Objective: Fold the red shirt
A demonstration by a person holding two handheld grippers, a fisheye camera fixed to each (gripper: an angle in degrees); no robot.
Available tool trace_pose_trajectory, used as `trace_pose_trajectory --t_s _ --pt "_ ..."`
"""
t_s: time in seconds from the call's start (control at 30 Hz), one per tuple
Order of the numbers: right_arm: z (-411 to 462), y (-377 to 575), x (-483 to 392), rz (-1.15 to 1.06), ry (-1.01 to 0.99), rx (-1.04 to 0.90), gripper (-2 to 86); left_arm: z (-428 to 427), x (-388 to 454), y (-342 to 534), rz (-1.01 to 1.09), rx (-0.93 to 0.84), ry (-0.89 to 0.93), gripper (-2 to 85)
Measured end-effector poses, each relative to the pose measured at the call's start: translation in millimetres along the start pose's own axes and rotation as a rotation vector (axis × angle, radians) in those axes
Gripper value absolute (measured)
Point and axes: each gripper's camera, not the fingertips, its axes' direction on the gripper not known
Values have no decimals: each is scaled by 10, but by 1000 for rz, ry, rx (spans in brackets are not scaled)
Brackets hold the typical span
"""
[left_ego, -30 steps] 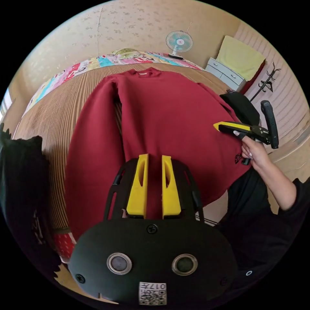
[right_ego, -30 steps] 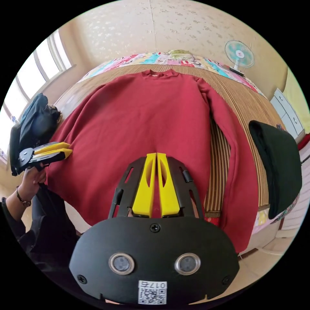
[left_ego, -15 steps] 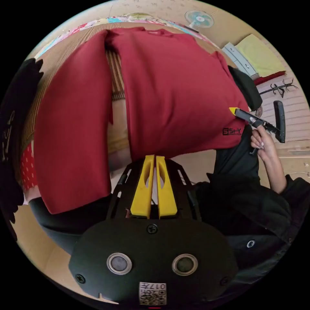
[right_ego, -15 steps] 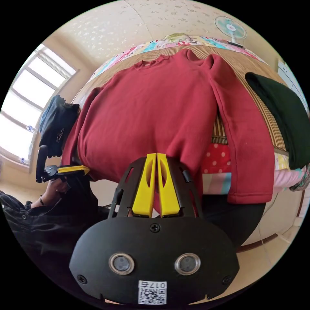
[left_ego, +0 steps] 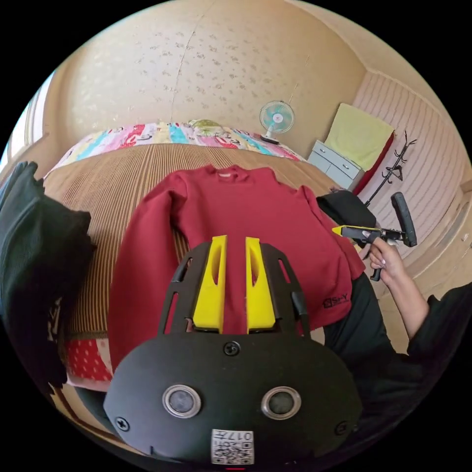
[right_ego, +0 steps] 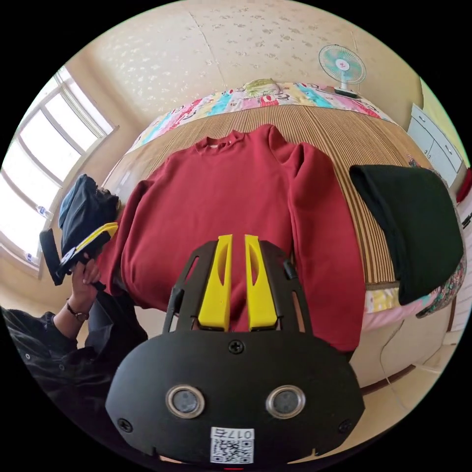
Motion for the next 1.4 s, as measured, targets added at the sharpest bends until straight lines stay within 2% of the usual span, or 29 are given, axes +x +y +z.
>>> trace_pose_trajectory --t_s 0.1,0.17,0.27,0.4,0.63,0.7,0.73,0.77,0.83,0.87,0.93,1.03,1.17,1.3,1.4 --pt "296 -405 -77 -47 100 -36 20 480 -99 -205 -95 -138 -75 35" --pt "914 -417 -106 -118 234 -191 16 835 -186 -26 -97 -281 -44 4" --pt "740 -48 -241 -245 385 -31 10 622 -128 312 -13 -183 -54 -6" --pt "465 312 -108 -205 391 51 8 349 10 625 1 -184 -70 -9" --pt "-293 505 624 -15 119 18 16 -73 83 1096 -19 -165 -31 -10" --pt "-489 473 1037 129 -54 -20 24 -95 -9 1069 -73 -173 14 -10" --pt "-619 510 1383 261 -224 0 33 -94 -111 1041 -129 -184 61 -10" --pt "-742 623 1745 384 -438 84 56 -90 -229 1026 -188 -192 118 -10" --pt "-852 870 2237 572 -704 237 103 -80 -408 1033 -275 -199 207 -10" --pt "-877 1020 2476 699 -778 284 126 -71 -497 1033 -311 -206 257 -10" --pt "-951 1185 2702 826 -797 330 136 -66 -538 994 -312 -225 291 -9" --pt "-1191 1330 2929 951 -739 421 141 -95 -442 903 -273 -246 269 -9" --pt "-1526 1445 3244 1150 -539 484 118 -154 -280 855 -254 -235 238 -9" --pt "-1955 1022 3555 1024 -301 487 49 -166 -228 809 -274 -235 260 -9" --pt "-2524 352 3714 892 -75 534 32 -169 -155 761 -265 -234 271 -8"
